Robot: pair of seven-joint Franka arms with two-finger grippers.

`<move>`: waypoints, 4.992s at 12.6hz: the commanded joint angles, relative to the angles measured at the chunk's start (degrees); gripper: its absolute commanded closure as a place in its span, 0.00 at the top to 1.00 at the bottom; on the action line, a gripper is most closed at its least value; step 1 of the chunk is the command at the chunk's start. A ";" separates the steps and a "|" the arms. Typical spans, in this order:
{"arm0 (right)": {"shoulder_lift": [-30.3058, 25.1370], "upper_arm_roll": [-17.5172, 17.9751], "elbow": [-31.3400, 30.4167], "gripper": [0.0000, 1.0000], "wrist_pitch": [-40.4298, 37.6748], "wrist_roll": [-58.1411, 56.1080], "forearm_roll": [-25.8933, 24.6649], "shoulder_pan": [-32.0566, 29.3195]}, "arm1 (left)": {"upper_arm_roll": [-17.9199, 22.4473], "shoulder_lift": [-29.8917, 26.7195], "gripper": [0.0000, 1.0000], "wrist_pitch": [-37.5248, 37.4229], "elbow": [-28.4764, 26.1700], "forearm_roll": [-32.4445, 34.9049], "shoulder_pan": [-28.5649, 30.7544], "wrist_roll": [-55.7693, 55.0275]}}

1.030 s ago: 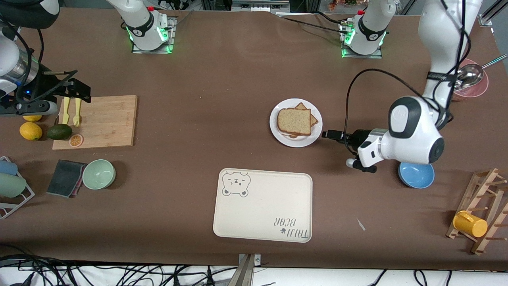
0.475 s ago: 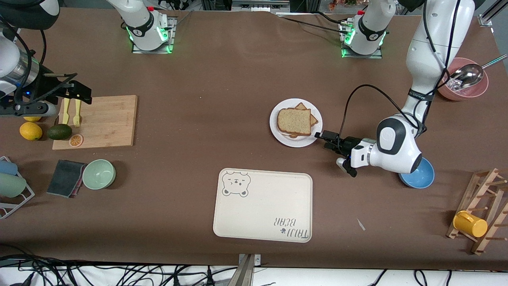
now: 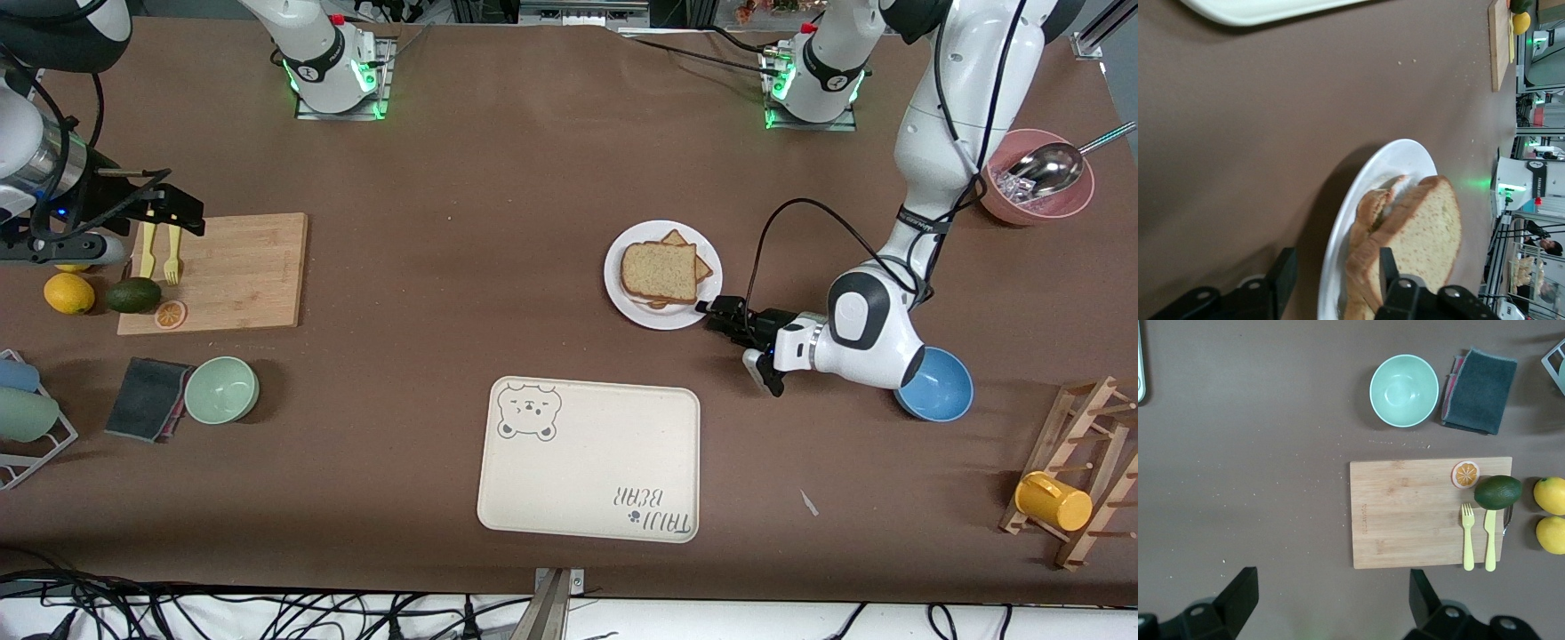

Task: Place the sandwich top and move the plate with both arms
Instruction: 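Return the right gripper to rest while the left gripper reaches the plate, then grasp the white plate rim with the left gripper, then slide the plate with the left gripper onto the bear tray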

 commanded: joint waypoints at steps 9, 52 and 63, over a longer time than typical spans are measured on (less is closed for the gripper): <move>0.69 0.46 1.24 1.00 -0.26 0.35 0.65 -0.80 | 0.25 1.00 0.30 3.94 -0.45 -4.60 -3.28 2.75; 1.13 -1.48 0.97 1.00 -0.79 -0.44 0.56 -0.88 | -0.27 22.00 0.00 27.76 35.06 -30.44 -8.21 -12.72; 1.31 -1.56 0.97 1.00 -0.79 -0.71 0.56 -0.88 | 0.25 16.21 1.00 22.60 32.77 -21.32 -5.67 -13.94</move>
